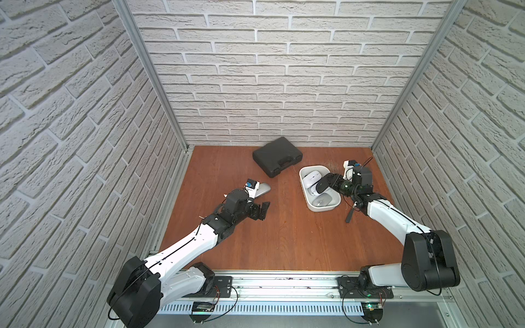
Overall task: Put the mouse in the storage box
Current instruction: Place the mouse in the storage box.
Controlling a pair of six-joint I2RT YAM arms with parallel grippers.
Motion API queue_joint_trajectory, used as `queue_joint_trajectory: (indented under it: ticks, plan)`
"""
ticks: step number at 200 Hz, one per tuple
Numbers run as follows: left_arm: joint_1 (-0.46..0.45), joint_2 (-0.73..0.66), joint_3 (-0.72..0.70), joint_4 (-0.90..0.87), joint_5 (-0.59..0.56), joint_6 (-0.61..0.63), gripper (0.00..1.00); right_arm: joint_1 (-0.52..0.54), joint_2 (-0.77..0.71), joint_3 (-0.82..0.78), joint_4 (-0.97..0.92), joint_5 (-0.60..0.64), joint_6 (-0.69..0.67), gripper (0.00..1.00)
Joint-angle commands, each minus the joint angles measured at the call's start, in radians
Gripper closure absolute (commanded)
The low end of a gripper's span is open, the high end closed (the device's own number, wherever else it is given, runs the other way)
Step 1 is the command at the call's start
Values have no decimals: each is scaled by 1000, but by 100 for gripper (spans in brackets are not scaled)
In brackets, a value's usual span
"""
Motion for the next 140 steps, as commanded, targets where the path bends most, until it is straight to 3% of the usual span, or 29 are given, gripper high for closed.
queue_joint_trajectory:
  ticks: [1, 70, 122, 140]
  plan:
    - [9, 13, 2, 14, 1, -9, 2, 16, 16, -32, 33, 27, -8, 87]
    - [26, 27, 12, 6, 16, -16, 2, 98, 126, -89, 198, -3, 66, 86]
    - [36, 35, 8, 5, 24, -17, 2, 103, 78, -137, 160, 69, 49, 85]
    - [40, 43, 10, 11, 29, -20, 2, 104, 65, -146, 141, 82, 35, 79]
